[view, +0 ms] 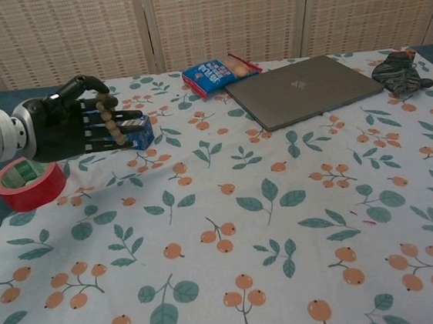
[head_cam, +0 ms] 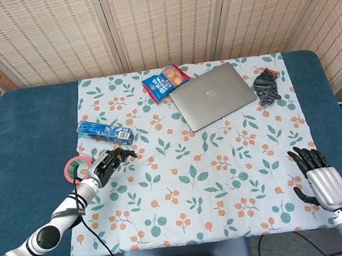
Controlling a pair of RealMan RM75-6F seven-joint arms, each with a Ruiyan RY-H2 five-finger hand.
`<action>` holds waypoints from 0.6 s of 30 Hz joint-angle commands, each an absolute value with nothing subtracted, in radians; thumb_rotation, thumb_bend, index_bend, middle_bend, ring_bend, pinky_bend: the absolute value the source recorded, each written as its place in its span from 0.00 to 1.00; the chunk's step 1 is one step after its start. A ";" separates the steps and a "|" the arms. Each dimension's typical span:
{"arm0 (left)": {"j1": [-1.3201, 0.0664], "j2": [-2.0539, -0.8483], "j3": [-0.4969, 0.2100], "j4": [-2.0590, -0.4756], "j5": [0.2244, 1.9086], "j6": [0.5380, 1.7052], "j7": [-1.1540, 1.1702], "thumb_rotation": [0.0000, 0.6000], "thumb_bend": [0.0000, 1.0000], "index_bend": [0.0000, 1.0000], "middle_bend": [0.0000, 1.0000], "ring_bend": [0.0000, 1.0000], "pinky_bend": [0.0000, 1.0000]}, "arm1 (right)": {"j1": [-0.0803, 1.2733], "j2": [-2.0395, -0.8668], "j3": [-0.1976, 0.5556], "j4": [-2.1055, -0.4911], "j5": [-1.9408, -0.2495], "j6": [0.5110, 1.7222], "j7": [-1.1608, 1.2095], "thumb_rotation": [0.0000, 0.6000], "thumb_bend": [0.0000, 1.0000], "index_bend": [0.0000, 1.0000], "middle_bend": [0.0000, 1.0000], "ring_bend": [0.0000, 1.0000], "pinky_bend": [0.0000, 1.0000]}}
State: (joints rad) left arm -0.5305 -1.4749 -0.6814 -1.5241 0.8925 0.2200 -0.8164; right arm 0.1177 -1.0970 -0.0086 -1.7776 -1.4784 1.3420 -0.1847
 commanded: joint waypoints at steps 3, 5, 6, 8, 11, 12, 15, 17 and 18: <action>-0.521 -1.482 -0.689 -1.532 0.908 0.229 -0.816 0.62 1.00 0.68 0.43 0.10 0.00 | 0.117 -1.096 -0.009 -1.778 -1.479 1.343 -0.183 1.00 0.27 0.00 0.00 0.00 0.00; -0.518 -1.486 -0.691 -1.533 0.917 0.233 -0.817 0.63 1.00 0.68 0.43 0.10 0.00 | 0.117 -1.095 -0.009 -1.778 -1.479 1.343 -0.183 1.00 0.27 0.00 0.00 0.00 0.00; -0.517 -1.487 -0.691 -1.533 0.922 0.233 -0.816 0.62 1.00 0.68 0.43 0.10 0.00 | 0.117 -1.095 -0.009 -1.778 -1.479 1.344 -0.182 1.00 0.27 0.00 0.00 0.00 0.00; -0.516 -1.486 -0.691 -1.532 0.928 0.227 -0.817 0.60 1.00 0.68 0.43 0.09 0.00 | 0.117 -1.094 -0.009 -1.778 -1.479 1.343 -0.182 1.00 0.27 0.00 0.00 0.00 0.00; -0.515 -1.487 -0.694 -1.528 0.933 0.217 -0.821 0.59 1.00 0.67 0.43 0.09 0.00 | 0.117 -1.094 -0.009 -1.778 -1.480 1.344 -0.181 1.00 0.27 0.00 0.00 0.00 0.00; -0.516 -1.486 -0.693 -1.527 0.935 0.214 -0.821 0.58 1.00 0.67 0.43 0.09 0.00 | 0.117 -1.094 -0.009 -1.778 -1.480 1.344 -0.181 1.00 0.27 0.00 0.00 0.00 0.00; -0.525 -1.476 -0.686 -1.521 0.940 0.174 -0.816 0.59 1.00 0.64 0.41 0.08 0.00 | 0.116 -1.093 -0.009 -1.779 -1.480 1.344 -0.181 1.00 0.27 0.00 0.00 0.00 0.00; -0.523 -1.477 -0.693 -1.522 0.936 0.154 -0.824 0.79 1.00 0.62 0.40 0.06 0.00 | 0.117 -1.093 -0.009 -1.780 -1.481 1.343 -0.181 1.00 0.27 0.00 0.00 0.00 0.00; -0.522 -1.477 -0.696 -1.522 0.939 0.145 -0.822 0.90 1.00 0.61 0.40 0.06 0.00 | 0.117 -1.093 -0.010 -1.780 -1.481 1.343 -0.181 1.00 0.27 0.00 0.00 0.00 0.00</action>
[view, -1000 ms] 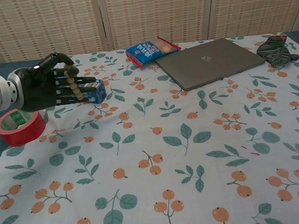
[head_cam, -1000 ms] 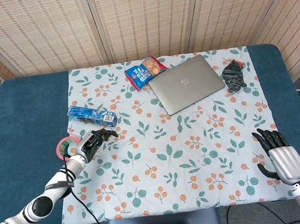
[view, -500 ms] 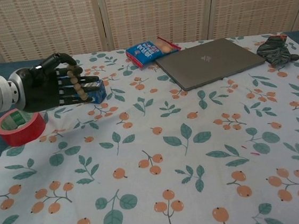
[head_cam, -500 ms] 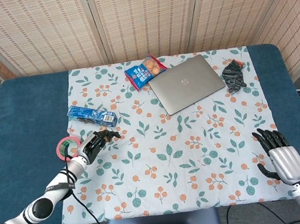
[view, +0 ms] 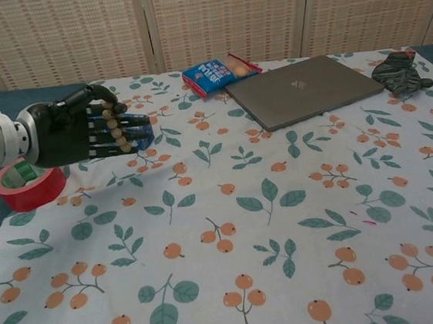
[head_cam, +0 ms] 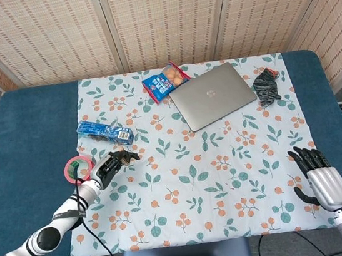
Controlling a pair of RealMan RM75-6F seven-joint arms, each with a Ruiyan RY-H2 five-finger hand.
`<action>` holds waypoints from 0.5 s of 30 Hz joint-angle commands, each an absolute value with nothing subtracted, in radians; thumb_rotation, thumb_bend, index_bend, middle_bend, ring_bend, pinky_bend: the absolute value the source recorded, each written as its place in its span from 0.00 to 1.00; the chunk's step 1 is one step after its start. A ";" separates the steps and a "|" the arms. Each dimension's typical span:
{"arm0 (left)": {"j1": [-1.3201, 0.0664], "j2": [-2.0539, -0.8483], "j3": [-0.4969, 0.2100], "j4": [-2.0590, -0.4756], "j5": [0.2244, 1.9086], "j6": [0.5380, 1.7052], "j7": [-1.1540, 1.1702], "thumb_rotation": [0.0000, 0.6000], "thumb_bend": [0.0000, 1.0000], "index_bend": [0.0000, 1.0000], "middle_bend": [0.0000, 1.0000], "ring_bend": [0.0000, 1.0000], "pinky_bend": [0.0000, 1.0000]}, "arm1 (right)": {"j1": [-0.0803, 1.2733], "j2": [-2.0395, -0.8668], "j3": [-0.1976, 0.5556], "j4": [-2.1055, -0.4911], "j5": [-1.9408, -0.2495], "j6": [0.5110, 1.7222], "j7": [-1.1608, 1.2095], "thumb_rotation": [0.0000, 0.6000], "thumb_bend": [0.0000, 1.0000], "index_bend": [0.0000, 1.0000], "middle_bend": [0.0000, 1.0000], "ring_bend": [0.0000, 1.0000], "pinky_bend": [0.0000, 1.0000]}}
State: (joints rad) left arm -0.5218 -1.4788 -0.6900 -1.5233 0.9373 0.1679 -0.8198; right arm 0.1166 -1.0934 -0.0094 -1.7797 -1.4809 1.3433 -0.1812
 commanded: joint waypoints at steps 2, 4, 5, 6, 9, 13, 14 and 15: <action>-0.521 -1.479 -0.701 -1.521 0.948 0.126 -0.814 0.99 1.00 0.59 0.38 0.05 0.00 | 0.116 -1.093 -0.010 -1.780 -1.482 1.343 -0.181 1.00 0.27 0.00 0.00 0.00 0.00; -0.516 -1.482 -0.710 -1.522 0.953 0.110 -0.808 1.00 1.00 0.58 0.37 0.03 0.00 | 0.116 -1.092 -0.010 -1.781 -1.483 1.344 -0.180 1.00 0.27 0.00 0.00 0.00 0.00; -0.514 -1.485 -0.715 -1.522 0.955 0.104 -0.804 1.00 1.00 0.57 0.36 0.03 0.00 | 0.116 -1.091 -0.011 -1.782 -1.484 1.344 -0.180 1.00 0.27 0.00 0.00 0.00 0.00; -0.511 -1.487 -0.719 -1.523 0.957 0.103 -0.801 1.00 1.00 0.56 0.36 0.02 0.00 | 0.116 -1.090 -0.011 -1.782 -1.484 1.345 -0.179 1.00 0.27 0.00 0.00 0.00 0.00; -0.503 -1.490 -0.729 -1.526 0.965 0.088 -0.785 1.00 1.00 0.54 0.34 0.01 0.00 | 0.115 -1.088 -0.011 -1.783 -1.486 1.345 -0.177 1.00 0.27 0.00 0.00 0.00 0.00; -0.493 -1.497 -0.738 -1.530 0.969 0.083 -0.767 1.00 1.00 0.51 0.32 0.00 0.00 | 0.114 -1.086 -0.012 -1.783 -1.489 1.347 -0.173 1.00 0.27 0.00 0.00 0.00 0.00; -0.491 -1.497 -0.740 -1.531 0.969 0.081 -0.764 1.00 1.00 0.50 0.31 0.00 0.00 | 0.114 -1.085 -0.012 -1.784 -1.489 1.348 -0.172 1.00 0.27 0.00 0.00 0.00 0.00; -0.490 -1.498 -0.742 -1.531 0.970 0.079 -0.759 1.00 1.00 0.49 0.31 0.00 0.00 | 0.114 -1.085 -0.012 -1.784 -1.490 1.348 -0.171 1.00 0.27 0.00 0.00 0.00 0.00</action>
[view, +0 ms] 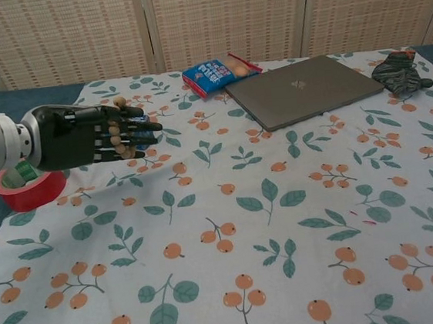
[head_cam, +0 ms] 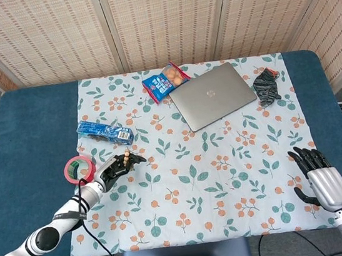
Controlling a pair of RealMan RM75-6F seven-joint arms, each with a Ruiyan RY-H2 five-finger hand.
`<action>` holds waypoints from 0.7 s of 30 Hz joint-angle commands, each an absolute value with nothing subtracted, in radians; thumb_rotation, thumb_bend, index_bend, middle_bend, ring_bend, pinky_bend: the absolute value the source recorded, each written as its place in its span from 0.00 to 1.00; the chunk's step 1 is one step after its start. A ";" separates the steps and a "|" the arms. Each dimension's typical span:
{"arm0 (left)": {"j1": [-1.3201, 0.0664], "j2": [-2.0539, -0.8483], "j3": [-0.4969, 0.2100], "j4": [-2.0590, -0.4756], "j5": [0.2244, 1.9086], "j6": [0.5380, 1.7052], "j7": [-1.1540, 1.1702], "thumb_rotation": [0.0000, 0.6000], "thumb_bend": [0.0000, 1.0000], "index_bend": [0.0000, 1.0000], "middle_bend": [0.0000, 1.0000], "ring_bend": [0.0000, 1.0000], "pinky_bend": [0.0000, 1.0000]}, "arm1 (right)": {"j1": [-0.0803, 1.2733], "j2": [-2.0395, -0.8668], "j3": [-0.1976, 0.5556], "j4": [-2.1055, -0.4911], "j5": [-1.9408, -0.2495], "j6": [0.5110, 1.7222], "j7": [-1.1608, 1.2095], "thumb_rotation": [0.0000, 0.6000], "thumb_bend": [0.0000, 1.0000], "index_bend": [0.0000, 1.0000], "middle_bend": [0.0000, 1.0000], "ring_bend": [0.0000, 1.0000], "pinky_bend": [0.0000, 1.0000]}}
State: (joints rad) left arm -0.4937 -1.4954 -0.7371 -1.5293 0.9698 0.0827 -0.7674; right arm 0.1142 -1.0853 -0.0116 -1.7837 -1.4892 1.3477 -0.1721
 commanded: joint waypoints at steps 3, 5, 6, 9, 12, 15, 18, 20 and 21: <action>-0.488 -1.497 -0.739 -1.534 0.983 0.080 -0.734 1.00 1.00 0.49 0.31 0.00 0.00 | 0.113 -1.083 -0.012 -1.784 -1.492 1.350 -0.169 1.00 0.27 0.00 0.00 0.00 0.00; -0.489 -1.495 -0.733 -1.535 0.990 0.081 -0.716 1.00 1.00 0.49 0.31 0.00 0.00 | 0.113 -1.082 -0.012 -1.785 -1.493 1.350 -0.166 1.00 0.27 0.00 0.00 0.00 0.00; -0.490 -1.494 -0.730 -1.535 0.993 0.082 -0.709 1.00 1.00 0.49 0.31 0.00 0.00 | 0.113 -1.081 -0.013 -1.786 -1.494 1.350 -0.166 1.00 0.27 0.00 0.00 0.00 0.00; -0.497 -1.492 -0.711 -1.532 1.006 0.106 -0.681 1.00 1.00 0.46 0.29 0.00 0.00 | 0.113 -1.079 -0.014 -1.787 -1.496 1.350 -0.164 1.00 0.27 0.00 0.00 0.00 0.00; -0.503 -1.489 -0.688 -1.533 1.029 0.140 -0.647 1.00 1.00 0.45 0.28 0.00 0.00 | 0.112 -1.078 -0.014 -1.788 -1.496 1.351 -0.162 1.00 0.27 0.00 0.00 0.00 0.00; -0.514 -1.486 -0.647 -1.523 1.083 0.192 -0.585 1.00 1.00 0.42 0.26 0.00 0.00 | 0.112 -1.076 -0.014 -1.789 -1.497 1.351 -0.161 1.00 0.27 0.00 0.00 0.00 0.00; -0.526 -1.493 -0.581 -1.501 1.157 0.284 -0.491 1.00 1.00 0.34 0.21 0.00 0.00 | 0.113 -1.076 -0.015 -1.789 -1.499 1.350 -0.160 1.00 0.27 0.00 0.00 0.00 0.00; -0.534 -1.505 -0.529 -1.485 1.195 0.353 -0.428 1.00 1.00 0.32 0.19 0.00 0.00 | 0.113 -1.077 -0.016 -1.789 -1.501 1.348 -0.161 1.00 0.27 0.00 0.00 0.00 0.00; -0.537 -1.512 -0.506 -1.477 1.207 0.382 -0.400 1.00 1.00 0.30 0.18 0.00 0.00 | 0.113 -1.077 -0.016 -1.790 -1.501 1.348 -0.161 1.00 0.27 0.00 0.00 0.00 0.00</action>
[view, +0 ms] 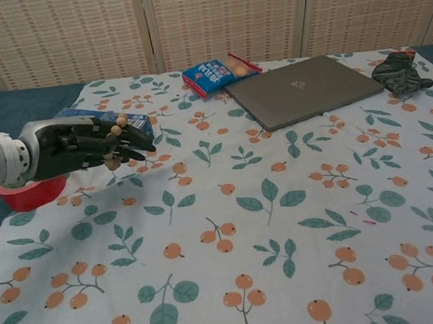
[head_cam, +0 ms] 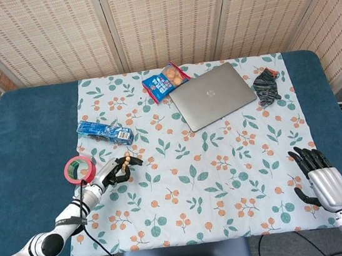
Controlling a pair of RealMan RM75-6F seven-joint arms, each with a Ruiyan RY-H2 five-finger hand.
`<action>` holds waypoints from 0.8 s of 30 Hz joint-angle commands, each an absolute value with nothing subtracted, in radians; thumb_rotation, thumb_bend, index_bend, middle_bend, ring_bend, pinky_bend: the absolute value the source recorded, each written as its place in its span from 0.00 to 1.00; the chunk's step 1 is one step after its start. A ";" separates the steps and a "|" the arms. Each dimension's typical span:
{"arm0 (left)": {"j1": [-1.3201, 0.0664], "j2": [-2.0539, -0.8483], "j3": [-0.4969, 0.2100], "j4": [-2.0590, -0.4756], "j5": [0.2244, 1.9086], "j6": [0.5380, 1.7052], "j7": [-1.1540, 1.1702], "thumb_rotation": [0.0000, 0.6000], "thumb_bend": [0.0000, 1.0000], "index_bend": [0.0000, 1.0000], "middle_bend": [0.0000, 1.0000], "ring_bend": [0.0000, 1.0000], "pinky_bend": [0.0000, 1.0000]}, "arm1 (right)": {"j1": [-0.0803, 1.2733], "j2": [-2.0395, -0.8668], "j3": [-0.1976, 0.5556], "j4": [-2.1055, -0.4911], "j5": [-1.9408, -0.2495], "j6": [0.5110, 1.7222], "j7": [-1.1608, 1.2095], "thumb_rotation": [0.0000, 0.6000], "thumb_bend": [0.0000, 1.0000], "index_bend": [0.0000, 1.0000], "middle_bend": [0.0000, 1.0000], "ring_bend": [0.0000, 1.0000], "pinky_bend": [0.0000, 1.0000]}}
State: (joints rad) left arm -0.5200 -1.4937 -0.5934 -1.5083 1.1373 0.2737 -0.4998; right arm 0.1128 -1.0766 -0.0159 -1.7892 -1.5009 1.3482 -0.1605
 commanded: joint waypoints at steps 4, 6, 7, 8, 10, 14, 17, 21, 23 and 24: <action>-0.560 -1.543 -0.410 -1.437 1.243 0.482 -0.272 1.00 1.00 0.27 0.16 0.00 0.00 | 0.113 -1.077 -0.017 -1.791 -1.502 1.347 -0.162 1.00 0.27 0.00 0.00 0.00 0.00; -0.572 -1.554 -0.373 -1.419 1.256 0.512 -0.218 1.00 1.00 0.24 0.15 0.00 0.00 | 0.113 -1.077 -0.017 -1.791 -1.503 1.347 -0.161 1.00 0.27 0.00 0.00 0.00 0.00; -0.578 -1.556 -0.352 -1.417 1.260 0.528 -0.189 1.00 1.00 0.23 0.14 0.00 0.00 | 0.113 -1.077 -0.016 -1.790 -1.503 1.348 -0.160 1.00 0.26 0.00 0.00 0.00 0.00; -0.581 -1.559 -0.338 -1.414 1.263 0.544 -0.165 1.00 1.00 0.21 0.13 0.00 0.00 | 0.113 -1.077 -0.016 -1.790 -1.502 1.348 -0.160 1.00 0.26 0.00 0.00 0.00 0.00; -0.588 -1.567 -0.308 -1.408 1.271 0.584 -0.106 1.00 1.00 0.19 0.13 0.00 0.00 | 0.113 -1.076 -0.016 -1.789 -1.502 1.347 -0.159 1.00 0.27 0.00 0.00 0.00 0.00; -0.598 -1.570 -0.266 -1.415 1.273 0.635 -0.029 1.00 1.00 0.13 0.10 0.00 0.00 | 0.115 -1.077 -0.014 -1.787 -1.499 1.345 -0.157 1.00 0.27 0.00 0.00 0.00 0.00; -0.600 -1.565 -0.246 -1.429 1.267 0.668 0.001 1.00 1.00 0.09 0.08 0.00 0.00 | 0.115 -1.077 -0.014 -1.787 -1.498 1.344 -0.158 1.00 0.27 0.00 0.00 0.00 0.00; -0.597 -1.557 -0.220 -1.443 1.270 0.734 0.071 1.00 0.99 0.07 0.09 0.00 0.00 | 0.115 -1.077 -0.014 -1.787 -1.499 1.344 -0.160 1.00 0.27 0.00 0.00 0.00 0.00; -0.590 -1.548 -0.204 -1.458 1.280 0.786 0.133 1.00 0.90 0.07 0.11 0.00 0.00 | 0.114 -1.078 -0.015 -1.788 -1.500 1.345 -0.161 1.00 0.27 0.00 0.00 0.00 0.00; -0.585 -1.542 -0.199 -1.468 1.288 0.816 0.161 1.00 0.82 0.07 0.12 0.00 0.00 | 0.114 -1.078 -0.015 -1.788 -1.500 1.346 -0.162 1.00 0.27 0.00 0.00 0.00 0.00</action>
